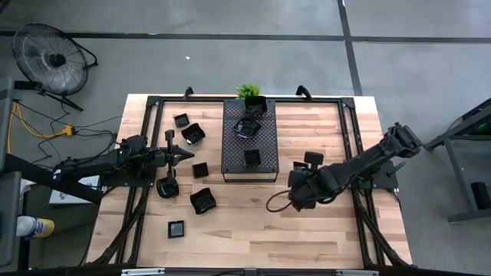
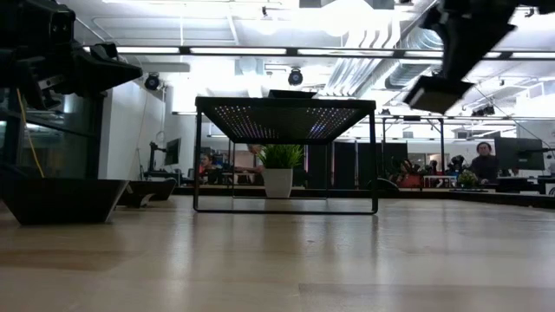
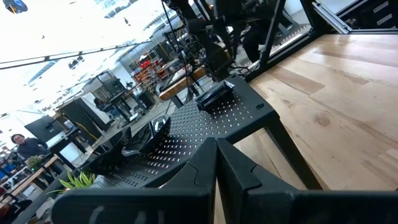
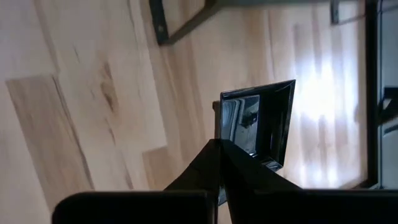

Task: Pick & Place Mini shaped plates
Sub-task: Stack the square plate on top of the square plate on the shelf

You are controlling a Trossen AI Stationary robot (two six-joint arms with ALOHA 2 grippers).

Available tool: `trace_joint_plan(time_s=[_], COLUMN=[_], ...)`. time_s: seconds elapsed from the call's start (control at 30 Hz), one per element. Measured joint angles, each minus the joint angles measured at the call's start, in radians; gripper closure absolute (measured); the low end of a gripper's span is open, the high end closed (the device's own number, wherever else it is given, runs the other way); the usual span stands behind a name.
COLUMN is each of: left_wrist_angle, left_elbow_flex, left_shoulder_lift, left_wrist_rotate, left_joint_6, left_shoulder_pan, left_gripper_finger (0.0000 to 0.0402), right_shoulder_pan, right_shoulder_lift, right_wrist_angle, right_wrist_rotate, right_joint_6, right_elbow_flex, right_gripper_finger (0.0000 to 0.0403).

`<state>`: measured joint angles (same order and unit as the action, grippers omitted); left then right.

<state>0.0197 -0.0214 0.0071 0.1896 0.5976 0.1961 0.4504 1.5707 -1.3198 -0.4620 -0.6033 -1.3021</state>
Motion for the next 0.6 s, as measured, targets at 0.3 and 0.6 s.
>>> trace_joint_plan(time_s=[0.3, 0.6], left_wrist_angle=[0.000, 0.000], left_elbow_flex=[0.000, 0.000], left_shoulder_lift=[0.000, 0.000], left_wrist_rotate=[0.000, 0.000], left_joint_6=[0.000, 0.000], left_shoulder_pan=[0.000, 0.000], left_gripper_finger=[0.0400, 0.0400], right_shoulder_pan=[-0.065, -0.109], right_shoulder_lift=[0.022, 0.120], right_wrist_angle=[-0.007, -0.009], right_wrist_rotate=[-0.041, -0.100], right_joint_6=[0.151, 0.318], right_elbow_flex=[-0.097, -0.261], right_gripper_finger=[0.0398, 0.0400])
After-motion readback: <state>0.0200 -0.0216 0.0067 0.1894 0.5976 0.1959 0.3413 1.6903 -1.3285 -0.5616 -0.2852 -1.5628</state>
